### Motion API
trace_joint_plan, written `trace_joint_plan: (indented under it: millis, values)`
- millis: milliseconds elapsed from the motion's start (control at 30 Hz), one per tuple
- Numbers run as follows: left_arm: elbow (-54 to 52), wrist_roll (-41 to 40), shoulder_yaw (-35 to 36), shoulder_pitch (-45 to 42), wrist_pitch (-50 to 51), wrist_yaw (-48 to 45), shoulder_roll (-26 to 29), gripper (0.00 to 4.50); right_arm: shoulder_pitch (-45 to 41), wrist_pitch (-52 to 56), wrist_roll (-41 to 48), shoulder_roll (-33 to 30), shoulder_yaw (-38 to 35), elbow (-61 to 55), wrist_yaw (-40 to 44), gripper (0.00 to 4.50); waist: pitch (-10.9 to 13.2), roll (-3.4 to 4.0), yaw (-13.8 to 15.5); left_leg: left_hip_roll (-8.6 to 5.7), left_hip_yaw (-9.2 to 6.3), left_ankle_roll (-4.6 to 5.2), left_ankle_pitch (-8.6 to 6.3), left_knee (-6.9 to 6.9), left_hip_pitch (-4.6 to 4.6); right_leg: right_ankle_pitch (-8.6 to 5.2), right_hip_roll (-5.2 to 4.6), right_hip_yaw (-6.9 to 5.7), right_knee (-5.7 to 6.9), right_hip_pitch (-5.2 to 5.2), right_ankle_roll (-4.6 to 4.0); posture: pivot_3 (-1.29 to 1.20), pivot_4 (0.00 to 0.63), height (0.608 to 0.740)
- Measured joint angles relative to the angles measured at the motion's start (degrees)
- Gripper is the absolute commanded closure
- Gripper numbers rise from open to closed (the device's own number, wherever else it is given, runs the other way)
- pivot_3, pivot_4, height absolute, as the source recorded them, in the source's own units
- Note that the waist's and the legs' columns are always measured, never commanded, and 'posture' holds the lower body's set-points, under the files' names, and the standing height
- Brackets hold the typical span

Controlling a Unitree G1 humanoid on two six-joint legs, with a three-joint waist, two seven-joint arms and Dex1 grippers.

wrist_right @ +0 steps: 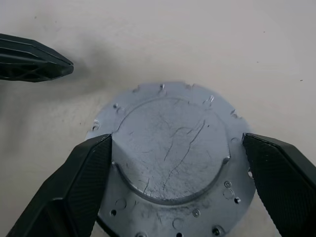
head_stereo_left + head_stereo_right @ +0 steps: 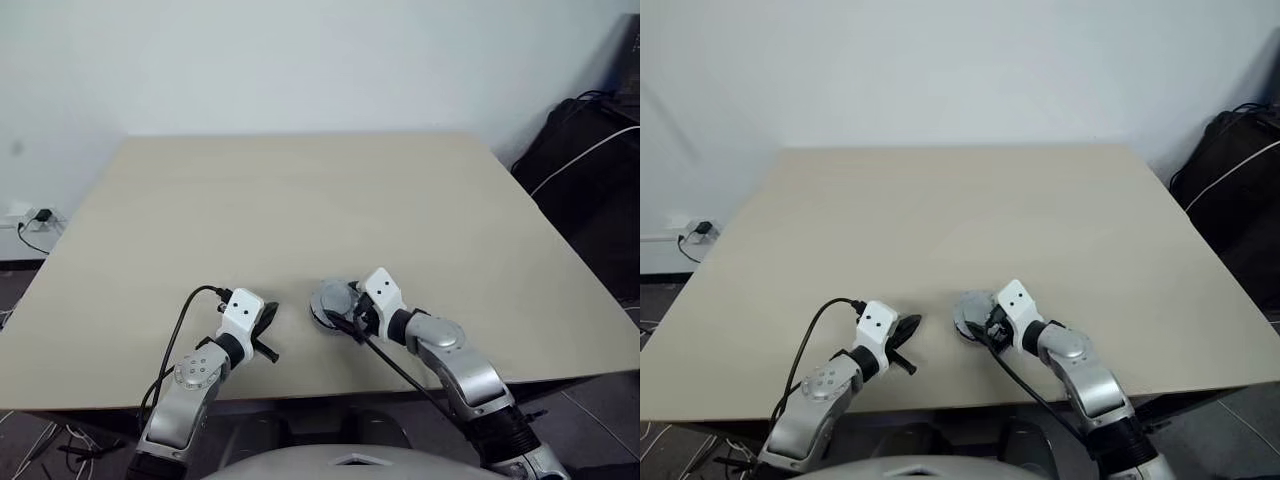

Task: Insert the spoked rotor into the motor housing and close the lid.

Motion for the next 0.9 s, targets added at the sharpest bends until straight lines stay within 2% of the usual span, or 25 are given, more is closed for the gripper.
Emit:
trace_joint_plan:
  millis: [167, 267, 333, 900]
  values:
    - [0.0, -0.01, 0.1, 0.1, 0.0, 0.15, 0.0, 4.5, -1.04, -0.26, -0.56, 0.65, 0.55, 1.33, 0.67, 0.04, 0.0, 0.01, -0.09, 0.0, 0.0, -0.03, 0.02, 0.0, 0.01, 0.0, 0.0, -0.01, 0.01, 0.0, 0.0, 0.0, 0.0, 0.74]
    - [0.0, -0.01, 0.2, 0.2, 0.0, 0.33, 0.02, 4.5, -1.18, -0.25, -0.75, 1.12, 0.75, 1.95, 0.78, 0.62, 0.0, 0.0, -0.08, 0.0, 0.0, -0.03, 0.01, 0.0, 0.01, 0.0, 0.0, 0.0, 0.01, 0.01, 0.0, 0.0, 0.0, 0.74]
    - [0.0, -0.01, 0.29, 0.22, 0.0, 0.37, 0.04, 4.5, -1.19, -0.25, -0.77, 1.31, 0.79, 1.95, 0.92, 1.26, -0.01, 0.0, -0.09, 0.0, 0.0, -0.02, 0.01, 0.0, 0.01, 0.0, 0.0, 0.0, 0.01, 0.01, 0.0, 0.0, 0.0, 0.74]
    - [0.0, -0.01, 0.26, 0.0, 0.01, 0.13, 0.04, 4.5, -1.53, 1.76, -1.16, 0.29, 1.08, 0.81, 2.06, 1.29, -0.02, 0.01, 0.0, 0.0, 0.0, -0.02, 0.01, 0.0, 0.01, 0.0, 0.0, 0.0, 0.01, 0.01, 0.0, 0.0, 0.0, 0.74]
